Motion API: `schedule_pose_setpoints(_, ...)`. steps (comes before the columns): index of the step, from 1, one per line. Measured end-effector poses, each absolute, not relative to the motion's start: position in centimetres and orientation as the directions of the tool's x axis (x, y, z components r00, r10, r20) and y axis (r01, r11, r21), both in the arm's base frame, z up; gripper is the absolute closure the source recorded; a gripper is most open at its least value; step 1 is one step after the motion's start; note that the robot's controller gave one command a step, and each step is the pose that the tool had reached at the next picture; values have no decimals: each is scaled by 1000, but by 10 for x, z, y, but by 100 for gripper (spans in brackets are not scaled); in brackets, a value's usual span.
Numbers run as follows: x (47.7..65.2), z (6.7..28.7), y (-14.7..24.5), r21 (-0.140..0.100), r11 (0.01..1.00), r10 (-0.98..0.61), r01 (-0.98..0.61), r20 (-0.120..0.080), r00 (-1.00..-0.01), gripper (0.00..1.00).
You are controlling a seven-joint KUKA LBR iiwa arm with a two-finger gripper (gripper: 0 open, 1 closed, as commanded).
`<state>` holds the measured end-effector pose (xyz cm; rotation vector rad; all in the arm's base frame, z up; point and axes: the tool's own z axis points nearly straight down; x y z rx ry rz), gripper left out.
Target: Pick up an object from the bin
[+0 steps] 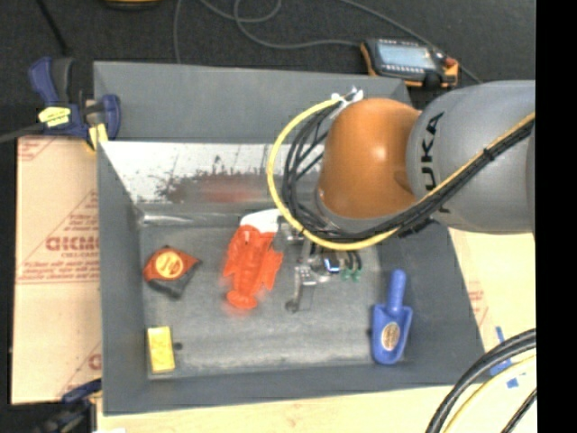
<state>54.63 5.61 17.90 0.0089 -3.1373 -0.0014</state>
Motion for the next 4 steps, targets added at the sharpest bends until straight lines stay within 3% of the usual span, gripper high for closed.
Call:
schedule_pose_setpoints(1,548,184,56,1,1000,-4,-4,-3,-1000,0)
schedule_pose_setpoints(2,567,139,65,-3,968,-249,-249,-12,-968,0)
schedule_pose_setpoints(3,590,117,66,0,768,-640,-640,1,-768,0)
schedule_pose_setpoints(4,595,130,72,-1,765,-645,-645,-6,-765,0)
